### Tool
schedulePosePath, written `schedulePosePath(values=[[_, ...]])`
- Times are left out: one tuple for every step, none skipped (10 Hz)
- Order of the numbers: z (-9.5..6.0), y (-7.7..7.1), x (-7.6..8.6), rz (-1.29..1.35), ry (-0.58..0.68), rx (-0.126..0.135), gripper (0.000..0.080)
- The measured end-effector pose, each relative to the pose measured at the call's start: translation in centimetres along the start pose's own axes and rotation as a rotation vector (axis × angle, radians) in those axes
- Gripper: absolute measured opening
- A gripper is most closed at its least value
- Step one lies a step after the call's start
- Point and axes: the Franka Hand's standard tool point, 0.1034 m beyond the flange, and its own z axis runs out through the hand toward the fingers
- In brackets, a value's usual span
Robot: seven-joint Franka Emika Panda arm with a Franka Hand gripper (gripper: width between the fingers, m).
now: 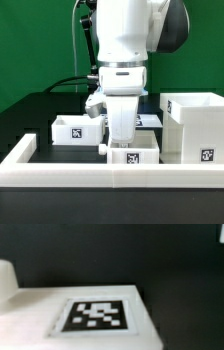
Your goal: Assemble drawer
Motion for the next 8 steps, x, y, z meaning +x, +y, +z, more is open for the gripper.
schedulePosePath(values=[[0.0, 0.0, 0.0, 0.0, 0.0, 0.001, 0.0041], [0.1, 0.0, 0.2, -0.01, -0.001, -0.001, 0.0041], [0.3, 0.0, 1.0, -0.033, -0.001, 0.001, 0.0041], [0.3, 0.3, 1.9, -0.069, -0.008, -0.007, 0.0041], [0.3, 0.4, 2.2, -0.083, -0.01, -0.02, 0.0041], [0.4, 0.4, 1.9, -0.077, -0.01, -0.018, 0.0041], [0.4, 0.4, 1.8, -0.076, -0.01, -0.017, 0.0041], [0.5, 0.3, 1.9, -0.077, -0.01, -0.016, 0.0041]])
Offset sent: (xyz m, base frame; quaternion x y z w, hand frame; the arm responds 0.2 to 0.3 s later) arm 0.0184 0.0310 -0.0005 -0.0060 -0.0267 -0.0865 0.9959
